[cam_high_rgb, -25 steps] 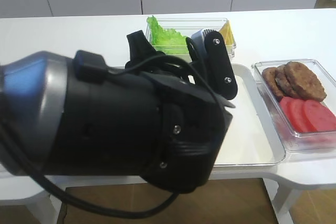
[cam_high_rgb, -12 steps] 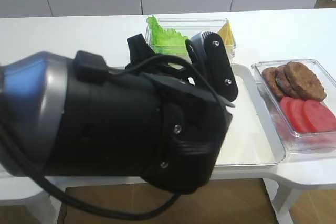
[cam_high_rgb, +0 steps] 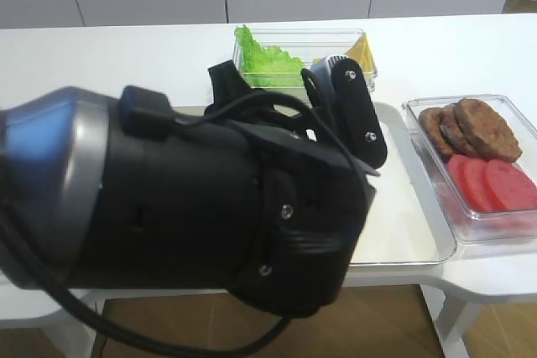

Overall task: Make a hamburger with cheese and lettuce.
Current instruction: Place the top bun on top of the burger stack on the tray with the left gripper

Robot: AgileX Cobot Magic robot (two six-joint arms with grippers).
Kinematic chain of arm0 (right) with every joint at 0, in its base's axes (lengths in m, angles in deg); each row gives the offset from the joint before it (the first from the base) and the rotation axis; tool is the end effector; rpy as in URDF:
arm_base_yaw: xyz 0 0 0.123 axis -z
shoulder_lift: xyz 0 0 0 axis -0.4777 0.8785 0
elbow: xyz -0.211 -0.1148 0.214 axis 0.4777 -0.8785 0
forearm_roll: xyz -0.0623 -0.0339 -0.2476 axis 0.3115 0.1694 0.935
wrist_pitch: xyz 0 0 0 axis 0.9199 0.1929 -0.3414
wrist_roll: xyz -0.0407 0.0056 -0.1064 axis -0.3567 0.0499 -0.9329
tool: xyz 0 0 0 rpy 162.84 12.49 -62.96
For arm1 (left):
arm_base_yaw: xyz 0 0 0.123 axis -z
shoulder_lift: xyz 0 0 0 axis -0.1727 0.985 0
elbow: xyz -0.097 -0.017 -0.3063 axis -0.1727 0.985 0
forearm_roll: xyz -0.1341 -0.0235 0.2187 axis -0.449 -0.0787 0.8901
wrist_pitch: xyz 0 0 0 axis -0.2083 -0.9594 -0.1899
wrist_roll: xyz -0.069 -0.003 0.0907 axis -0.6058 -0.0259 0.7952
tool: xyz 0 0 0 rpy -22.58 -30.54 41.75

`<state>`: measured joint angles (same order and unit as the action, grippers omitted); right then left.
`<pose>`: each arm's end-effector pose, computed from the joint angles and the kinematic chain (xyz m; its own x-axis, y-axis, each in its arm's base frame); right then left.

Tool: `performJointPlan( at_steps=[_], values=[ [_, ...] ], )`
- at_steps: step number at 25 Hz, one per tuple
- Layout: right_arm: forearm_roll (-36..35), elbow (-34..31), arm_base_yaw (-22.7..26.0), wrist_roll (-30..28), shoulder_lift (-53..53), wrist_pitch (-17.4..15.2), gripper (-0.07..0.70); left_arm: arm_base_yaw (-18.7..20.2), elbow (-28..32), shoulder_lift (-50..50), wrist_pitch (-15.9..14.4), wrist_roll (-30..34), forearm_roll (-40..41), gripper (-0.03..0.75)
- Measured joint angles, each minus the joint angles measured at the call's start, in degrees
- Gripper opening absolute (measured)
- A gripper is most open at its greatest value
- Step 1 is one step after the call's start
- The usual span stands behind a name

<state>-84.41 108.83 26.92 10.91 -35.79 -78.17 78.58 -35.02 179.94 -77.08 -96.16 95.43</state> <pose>-0.0230 0.0174 0.2587 -0.5068 -0.0689 -0.8593 -0.1922 0.9807 0.0347 0.2229 -0.2994 0.2768 -0.3018 0.8786 -0.3701 0.3581 0.4642 0.8101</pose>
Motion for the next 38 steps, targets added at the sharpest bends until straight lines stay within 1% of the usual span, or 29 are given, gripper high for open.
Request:
performJointPlan(
  at_steps=[5,9,14,23,28,33,38],
  values=[
    [0.0,0.0,0.0,0.0,0.0,0.0,0.193,0.5,0.0,0.0,0.1,0.0,0.0,0.395],
    [0.0,0.0,0.0,0.0,0.0,0.0,0.193,0.9,0.0,0.0,1.6,0.0,0.0,0.397],
    [0.0,0.0,0.0,0.0,0.0,0.0,0.193,0.9,0.0,0.0,1.7,0.0,-0.2,0.398],
    [0.0,0.0,0.0,0.0,0.0,-0.1,0.193,0.9,0.0,0.0,2.8,0.0,-2.9,0.431],
    [0.0,0.0,0.0,0.0,0.0,-0.1,0.193,0.9,0.0,0.0,2.9,0.0,-3.2,0.437],
    [0.0,0.0,0.0,0.0,0.0,-0.1,0.193,0.9,0.0,0.0,4.0,0.0,-4.8,0.437],
    [0.0,0.0,0.0,0.0,0.0,-0.1,0.193,0.9,0.0,0.0,4.2,0.0,-5.0,0.458]
  ],
)
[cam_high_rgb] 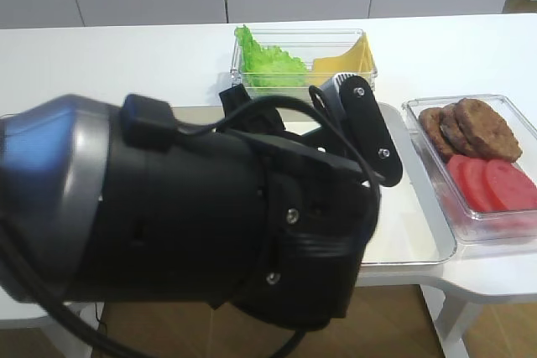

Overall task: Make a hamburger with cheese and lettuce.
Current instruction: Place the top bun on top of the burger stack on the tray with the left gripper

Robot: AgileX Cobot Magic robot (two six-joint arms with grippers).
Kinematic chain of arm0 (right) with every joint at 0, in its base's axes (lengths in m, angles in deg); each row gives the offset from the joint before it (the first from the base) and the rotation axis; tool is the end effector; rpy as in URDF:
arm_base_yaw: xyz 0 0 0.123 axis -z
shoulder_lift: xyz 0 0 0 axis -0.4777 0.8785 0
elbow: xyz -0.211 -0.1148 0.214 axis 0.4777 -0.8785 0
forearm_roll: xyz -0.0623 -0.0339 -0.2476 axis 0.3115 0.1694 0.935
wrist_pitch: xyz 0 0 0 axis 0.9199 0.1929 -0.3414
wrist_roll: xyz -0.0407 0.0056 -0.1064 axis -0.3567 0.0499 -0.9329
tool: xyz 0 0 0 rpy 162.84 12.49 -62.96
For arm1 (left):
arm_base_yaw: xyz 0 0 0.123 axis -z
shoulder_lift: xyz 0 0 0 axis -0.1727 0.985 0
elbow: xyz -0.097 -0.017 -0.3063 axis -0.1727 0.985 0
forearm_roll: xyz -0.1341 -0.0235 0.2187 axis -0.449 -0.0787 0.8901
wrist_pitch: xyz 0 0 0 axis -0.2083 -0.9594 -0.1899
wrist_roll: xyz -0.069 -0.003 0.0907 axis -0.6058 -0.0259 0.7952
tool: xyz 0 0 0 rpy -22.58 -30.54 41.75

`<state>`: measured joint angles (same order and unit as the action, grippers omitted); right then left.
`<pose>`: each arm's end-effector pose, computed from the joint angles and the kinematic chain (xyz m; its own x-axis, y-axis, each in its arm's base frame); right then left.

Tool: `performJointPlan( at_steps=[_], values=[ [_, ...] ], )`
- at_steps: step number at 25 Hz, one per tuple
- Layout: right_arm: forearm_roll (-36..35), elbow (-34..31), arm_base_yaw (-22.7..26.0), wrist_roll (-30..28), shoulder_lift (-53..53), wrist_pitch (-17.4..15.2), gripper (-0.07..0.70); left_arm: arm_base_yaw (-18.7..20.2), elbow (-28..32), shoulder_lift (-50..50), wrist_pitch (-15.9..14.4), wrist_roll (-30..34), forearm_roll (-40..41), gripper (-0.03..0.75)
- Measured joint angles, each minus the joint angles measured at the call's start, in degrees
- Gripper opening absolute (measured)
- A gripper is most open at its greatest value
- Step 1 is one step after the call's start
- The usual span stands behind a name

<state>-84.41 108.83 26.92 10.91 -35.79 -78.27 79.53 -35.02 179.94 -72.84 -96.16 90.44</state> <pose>-0.0231 0.0175 0.2585 -0.5082 -0.0692 -0.8584 -0.1924 0.9807 0.0348 0.2128 -0.3086 0.2672 -0.3051 0.8650 -0.3983 0.4475 0.4995 0.7418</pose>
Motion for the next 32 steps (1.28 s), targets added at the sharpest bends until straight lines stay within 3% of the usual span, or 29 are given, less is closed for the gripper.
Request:
performJointPlan(
  at_steps=[8,32],
  values=[
    [0.0,0.0,0.0,0.0,0.0,0.0,0.193,0.0,0.0,0.0,0.6,0.0,-1.0,0.498],
    [0.0,0.0,0.0,0.0,0.0,0.0,0.193,-0.5,0.0,0.0,2.6,0.0,-3.0,0.505]
  ],
)
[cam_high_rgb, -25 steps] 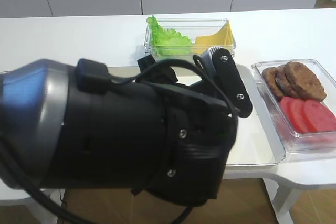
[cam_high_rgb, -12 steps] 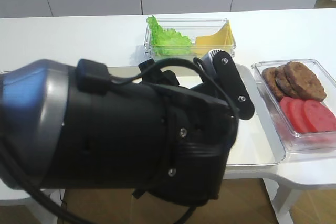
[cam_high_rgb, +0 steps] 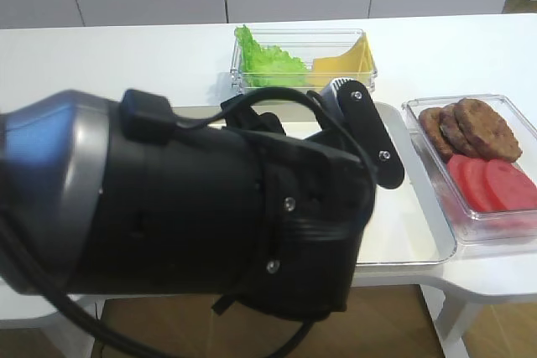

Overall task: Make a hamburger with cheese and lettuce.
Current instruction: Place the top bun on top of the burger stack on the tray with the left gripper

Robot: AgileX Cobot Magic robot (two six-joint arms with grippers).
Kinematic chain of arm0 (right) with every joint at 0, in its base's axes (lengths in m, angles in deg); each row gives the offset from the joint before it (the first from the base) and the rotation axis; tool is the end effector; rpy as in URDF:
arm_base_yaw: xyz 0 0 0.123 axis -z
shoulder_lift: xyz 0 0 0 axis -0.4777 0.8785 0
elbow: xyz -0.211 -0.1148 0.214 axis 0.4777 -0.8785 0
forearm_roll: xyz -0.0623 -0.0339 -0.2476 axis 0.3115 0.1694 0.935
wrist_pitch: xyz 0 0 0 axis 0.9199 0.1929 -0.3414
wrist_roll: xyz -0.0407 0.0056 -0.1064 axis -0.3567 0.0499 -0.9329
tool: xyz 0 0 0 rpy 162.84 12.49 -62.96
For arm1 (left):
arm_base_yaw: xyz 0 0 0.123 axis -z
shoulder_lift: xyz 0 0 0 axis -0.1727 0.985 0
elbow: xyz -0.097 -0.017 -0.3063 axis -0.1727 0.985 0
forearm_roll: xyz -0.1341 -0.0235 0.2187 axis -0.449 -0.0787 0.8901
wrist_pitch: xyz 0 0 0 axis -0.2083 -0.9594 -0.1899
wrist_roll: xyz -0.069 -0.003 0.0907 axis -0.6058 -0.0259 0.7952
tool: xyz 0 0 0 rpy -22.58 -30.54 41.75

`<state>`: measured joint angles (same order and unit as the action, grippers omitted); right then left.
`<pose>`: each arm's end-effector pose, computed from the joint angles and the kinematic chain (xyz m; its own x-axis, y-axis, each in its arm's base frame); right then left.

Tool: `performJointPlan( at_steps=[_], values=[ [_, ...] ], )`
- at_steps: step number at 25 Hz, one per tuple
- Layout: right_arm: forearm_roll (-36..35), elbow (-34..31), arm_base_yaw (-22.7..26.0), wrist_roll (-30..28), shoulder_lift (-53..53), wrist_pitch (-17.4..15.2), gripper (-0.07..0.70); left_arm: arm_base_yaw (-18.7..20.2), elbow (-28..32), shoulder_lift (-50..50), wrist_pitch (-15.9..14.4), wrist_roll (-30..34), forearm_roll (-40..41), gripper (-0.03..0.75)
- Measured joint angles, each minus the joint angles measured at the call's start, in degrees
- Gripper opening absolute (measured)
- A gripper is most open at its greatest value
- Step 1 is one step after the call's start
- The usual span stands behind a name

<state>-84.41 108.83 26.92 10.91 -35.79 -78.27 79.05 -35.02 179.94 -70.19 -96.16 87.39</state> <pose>-0.0231 0.0175 0.2585 -0.5082 -0.0692 -0.8584 -0.1924 0.9807 0.0348 0.2119 -0.3107 0.2618 -0.3245 0.8489 -0.4172 0.4890 0.5281 0.6943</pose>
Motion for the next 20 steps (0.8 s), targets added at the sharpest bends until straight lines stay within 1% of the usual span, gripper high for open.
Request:
performJointPlan(
  at_steps=[12,20],
  values=[
    [0.0,0.0,0.0,-0.1,0.0,0.0,0.193,-0.5,0.0,1.2,0.0,0.0,-2.3,0.532],
    [0.0,0.0,0.0,-0.1,0.0,0.0,0.193,-0.6,0.0,1.2,0.0,0.0,-2.3,0.543]
  ],
)
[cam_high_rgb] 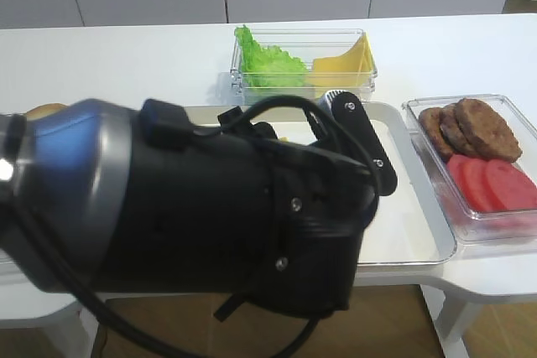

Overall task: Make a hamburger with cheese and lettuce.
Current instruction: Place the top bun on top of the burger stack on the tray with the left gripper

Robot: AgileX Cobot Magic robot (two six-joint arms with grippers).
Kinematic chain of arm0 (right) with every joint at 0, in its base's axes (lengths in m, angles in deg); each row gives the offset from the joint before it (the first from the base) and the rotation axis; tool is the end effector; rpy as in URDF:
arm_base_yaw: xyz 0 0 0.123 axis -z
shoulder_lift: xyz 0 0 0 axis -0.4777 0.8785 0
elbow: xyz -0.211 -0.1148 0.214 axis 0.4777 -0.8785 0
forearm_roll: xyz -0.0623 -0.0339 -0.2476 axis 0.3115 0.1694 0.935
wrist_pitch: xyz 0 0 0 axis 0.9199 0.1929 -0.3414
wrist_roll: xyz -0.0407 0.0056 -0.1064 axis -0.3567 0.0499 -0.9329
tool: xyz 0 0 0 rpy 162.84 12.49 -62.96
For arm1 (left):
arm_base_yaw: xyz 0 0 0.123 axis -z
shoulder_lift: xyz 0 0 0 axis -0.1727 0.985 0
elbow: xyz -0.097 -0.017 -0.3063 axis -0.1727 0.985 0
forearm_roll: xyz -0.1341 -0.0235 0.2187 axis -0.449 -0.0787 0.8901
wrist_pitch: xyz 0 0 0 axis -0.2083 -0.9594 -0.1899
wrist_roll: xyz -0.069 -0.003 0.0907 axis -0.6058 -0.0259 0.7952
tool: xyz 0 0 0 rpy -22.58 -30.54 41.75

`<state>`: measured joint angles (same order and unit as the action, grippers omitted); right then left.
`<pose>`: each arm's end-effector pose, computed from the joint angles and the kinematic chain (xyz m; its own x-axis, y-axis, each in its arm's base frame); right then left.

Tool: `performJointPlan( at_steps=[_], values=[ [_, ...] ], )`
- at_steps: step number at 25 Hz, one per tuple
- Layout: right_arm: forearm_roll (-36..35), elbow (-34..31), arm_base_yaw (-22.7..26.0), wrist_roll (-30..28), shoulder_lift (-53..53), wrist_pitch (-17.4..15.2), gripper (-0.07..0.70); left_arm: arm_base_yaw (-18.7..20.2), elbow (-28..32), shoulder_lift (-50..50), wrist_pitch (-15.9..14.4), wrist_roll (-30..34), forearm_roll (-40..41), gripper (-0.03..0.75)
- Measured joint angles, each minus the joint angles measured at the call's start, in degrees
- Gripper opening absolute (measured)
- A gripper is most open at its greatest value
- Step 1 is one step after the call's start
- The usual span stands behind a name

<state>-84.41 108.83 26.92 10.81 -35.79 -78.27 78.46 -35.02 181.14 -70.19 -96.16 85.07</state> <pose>-0.0231 0.0175 0.2585 -0.5079 -0.0709 -0.8585 -0.1932 0.9806 0.0333 0.2137 -0.3102 0.2511 -0.3661 0.8414 -0.3975 0.5012 0.5382 0.6776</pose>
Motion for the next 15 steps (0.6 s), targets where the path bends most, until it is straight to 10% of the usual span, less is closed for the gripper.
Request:
performJointPlan(
  at_steps=[15],
  values=[
    [0.0,0.0,0.0,0.0,0.0,0.0,0.193,-0.5,0.0,0.0,0.0,0.0,0.0,0.587]
  ],
)
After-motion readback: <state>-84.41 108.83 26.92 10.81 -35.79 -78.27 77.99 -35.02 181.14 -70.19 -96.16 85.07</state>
